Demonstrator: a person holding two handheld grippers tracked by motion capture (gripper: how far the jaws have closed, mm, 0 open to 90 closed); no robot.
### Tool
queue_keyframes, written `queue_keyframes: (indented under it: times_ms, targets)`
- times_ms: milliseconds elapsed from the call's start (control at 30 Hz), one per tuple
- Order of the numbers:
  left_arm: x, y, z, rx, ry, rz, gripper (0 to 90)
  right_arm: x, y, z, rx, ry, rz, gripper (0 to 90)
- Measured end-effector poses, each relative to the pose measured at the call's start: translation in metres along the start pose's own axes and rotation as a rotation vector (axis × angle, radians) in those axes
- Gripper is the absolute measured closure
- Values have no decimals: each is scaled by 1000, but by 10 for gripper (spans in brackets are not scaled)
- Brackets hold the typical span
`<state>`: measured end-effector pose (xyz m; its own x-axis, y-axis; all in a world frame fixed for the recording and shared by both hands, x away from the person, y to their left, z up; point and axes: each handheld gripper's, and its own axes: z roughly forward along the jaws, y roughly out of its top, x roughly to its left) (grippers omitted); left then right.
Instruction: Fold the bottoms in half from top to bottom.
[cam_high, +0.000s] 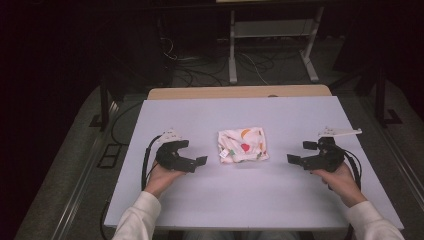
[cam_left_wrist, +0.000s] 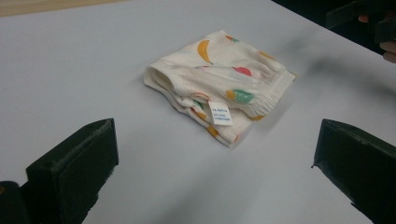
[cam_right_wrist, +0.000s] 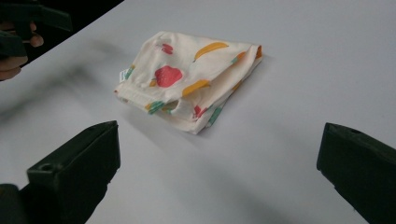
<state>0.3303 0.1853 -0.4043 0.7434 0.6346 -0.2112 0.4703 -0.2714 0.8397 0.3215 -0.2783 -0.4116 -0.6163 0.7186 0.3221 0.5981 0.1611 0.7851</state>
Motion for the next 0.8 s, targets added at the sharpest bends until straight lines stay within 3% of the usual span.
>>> queue_keyframes:
  times_ms: [267, 433, 633, 800]
  targets:
    - [-10, -17, -13, -14, 11, 23, 0, 12, -20, -10, -22, -13, -12, 0]
    - [-15, -26, -24, -55, 29, 38, 0, 20, -28, -15, -33, -18, -31, 0]
    - [-13, -35, -33, -78, 51, 36, 0, 24, -38, -14, -4, -40, -60, 0]
    - [-10, -43, -36, -73, 48, 31, 0, 24, -44, -15, 1, -32, -71, 0]
